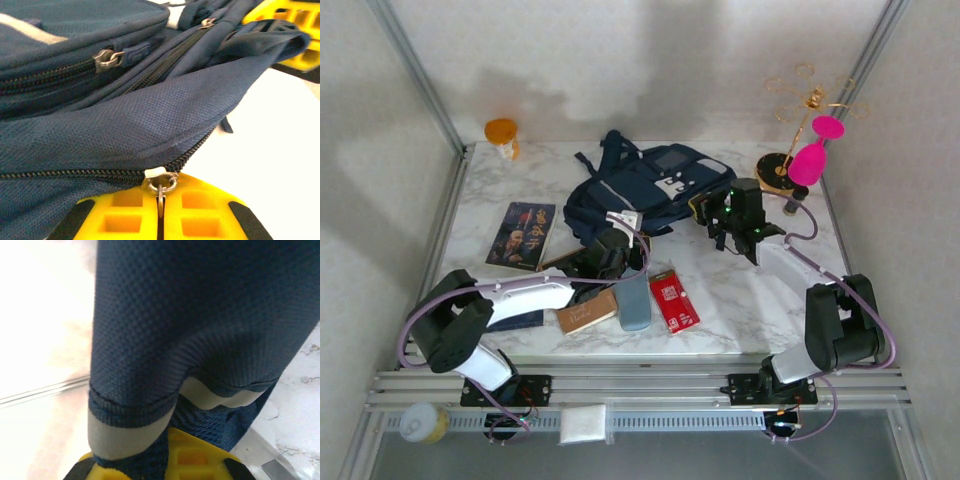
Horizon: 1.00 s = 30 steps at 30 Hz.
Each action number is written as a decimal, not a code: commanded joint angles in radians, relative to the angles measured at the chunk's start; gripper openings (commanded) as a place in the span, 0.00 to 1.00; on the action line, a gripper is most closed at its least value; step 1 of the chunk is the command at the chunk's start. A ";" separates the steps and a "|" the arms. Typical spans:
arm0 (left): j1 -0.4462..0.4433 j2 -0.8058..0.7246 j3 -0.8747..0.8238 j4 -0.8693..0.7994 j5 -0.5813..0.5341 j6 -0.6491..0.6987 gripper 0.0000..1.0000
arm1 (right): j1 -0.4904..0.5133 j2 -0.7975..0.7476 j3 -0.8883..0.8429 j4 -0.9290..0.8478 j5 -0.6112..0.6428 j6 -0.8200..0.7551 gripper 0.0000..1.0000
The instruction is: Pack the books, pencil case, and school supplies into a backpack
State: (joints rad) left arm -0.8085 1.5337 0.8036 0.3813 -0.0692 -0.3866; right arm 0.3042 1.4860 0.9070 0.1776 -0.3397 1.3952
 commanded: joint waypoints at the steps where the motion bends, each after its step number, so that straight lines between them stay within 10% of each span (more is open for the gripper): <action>1: 0.017 -0.029 0.006 -0.008 0.005 0.013 0.00 | -0.036 0.022 0.078 0.061 0.008 -0.088 0.26; 14: -0.003 0.112 0.168 -0.003 0.101 -0.051 0.00 | 0.082 -0.191 -0.147 -0.072 -0.003 -0.067 0.99; 20: -0.014 0.137 0.194 -0.012 0.102 -0.072 0.00 | 0.137 -0.100 -0.158 0.034 0.033 0.045 0.94; 30: -0.020 0.144 0.203 -0.028 0.121 -0.086 0.00 | 0.137 0.093 -0.075 0.140 0.092 0.051 0.45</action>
State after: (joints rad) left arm -0.8177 1.6794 0.9447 0.3008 0.0242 -0.4675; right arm 0.4477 1.5650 0.7883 0.2707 -0.3016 1.4551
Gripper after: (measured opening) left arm 0.076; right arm 0.496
